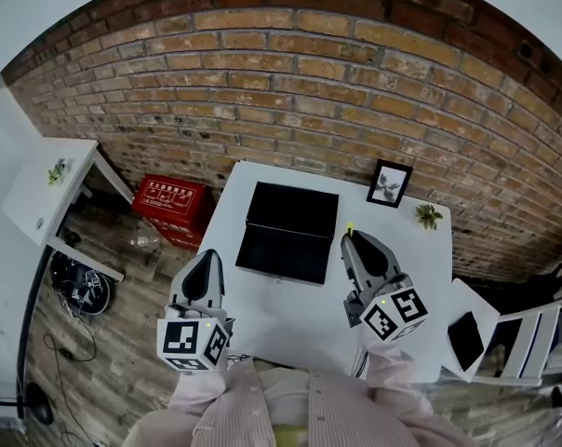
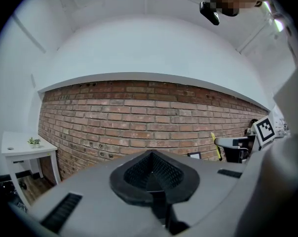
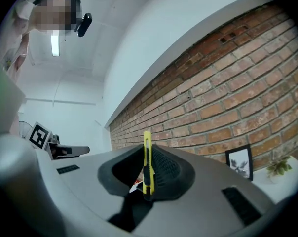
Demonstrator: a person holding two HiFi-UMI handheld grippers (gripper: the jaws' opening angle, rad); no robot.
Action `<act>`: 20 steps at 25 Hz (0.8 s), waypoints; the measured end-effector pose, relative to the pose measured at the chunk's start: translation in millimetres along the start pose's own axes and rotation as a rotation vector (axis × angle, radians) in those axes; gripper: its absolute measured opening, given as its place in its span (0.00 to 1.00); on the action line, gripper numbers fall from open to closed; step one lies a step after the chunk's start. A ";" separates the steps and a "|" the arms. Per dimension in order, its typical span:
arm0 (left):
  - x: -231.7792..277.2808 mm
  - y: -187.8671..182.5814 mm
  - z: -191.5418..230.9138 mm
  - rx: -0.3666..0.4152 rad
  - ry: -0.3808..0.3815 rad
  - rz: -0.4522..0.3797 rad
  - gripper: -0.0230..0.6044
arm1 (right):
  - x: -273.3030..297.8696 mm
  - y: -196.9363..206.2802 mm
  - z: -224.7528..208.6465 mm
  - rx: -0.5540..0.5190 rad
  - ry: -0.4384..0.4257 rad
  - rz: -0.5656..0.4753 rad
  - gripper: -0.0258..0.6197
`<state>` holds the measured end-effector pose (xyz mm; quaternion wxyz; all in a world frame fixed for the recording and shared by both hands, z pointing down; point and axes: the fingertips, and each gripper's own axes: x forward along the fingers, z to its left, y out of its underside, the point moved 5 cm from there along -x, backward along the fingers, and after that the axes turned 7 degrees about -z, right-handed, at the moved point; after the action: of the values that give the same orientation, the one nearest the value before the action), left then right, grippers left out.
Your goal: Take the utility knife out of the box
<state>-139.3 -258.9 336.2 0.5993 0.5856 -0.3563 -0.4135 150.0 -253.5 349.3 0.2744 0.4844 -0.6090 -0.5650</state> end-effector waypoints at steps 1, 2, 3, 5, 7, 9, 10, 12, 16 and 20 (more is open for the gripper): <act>-0.5 -0.4 -0.4 0.006 -0.002 -0.002 0.02 | -1.5 -0.8 -1.9 0.003 0.008 -0.005 0.12; -0.8 -0.4 -1.1 0.012 -0.004 -0.004 0.02 | -2.9 -1.3 -3.9 0.007 0.016 -0.009 0.12; -0.9 -0.3 -1.7 0.016 -0.006 -0.004 0.02 | -4.1 -1.5 -5.5 0.010 0.022 -0.012 0.12; -1.3 0.0 -1.8 0.018 -0.010 -0.004 0.02 | -5.6 -0.6 -6.9 0.002 0.027 -0.008 0.12; -1.8 0.5 -1.2 0.018 -0.012 -0.003 0.02 | -6.4 1.0 -6.8 -0.002 0.028 -0.001 0.12; -2.1 1.0 -0.5 0.018 -0.013 -0.002 0.02 | -6.6 2.0 -7.0 0.010 0.029 -0.001 0.12; -2.4 1.3 -0.5 0.017 -0.014 -0.002 0.02 | -6.7 2.3 -7.1 0.013 0.029 -0.002 0.12; -3.2 2.3 -1.0 0.015 -0.014 -0.001 0.02 | -7.0 2.2 -6.8 0.010 0.027 -0.002 0.12; -4.4 3.4 -1.1 0.016 -0.013 0.003 0.02 | -6.3 1.3 -5.3 -0.002 0.020 0.001 0.12; -6.0 4.6 0.2 0.012 -0.011 0.011 0.02 | -6.2 2.4 -3.5 -0.005 0.023 0.006 0.12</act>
<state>-141.6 -253.6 341.1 0.5962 0.5847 -0.3653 -0.4114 154.8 -249.6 353.6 0.2842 0.4883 -0.6060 -0.5599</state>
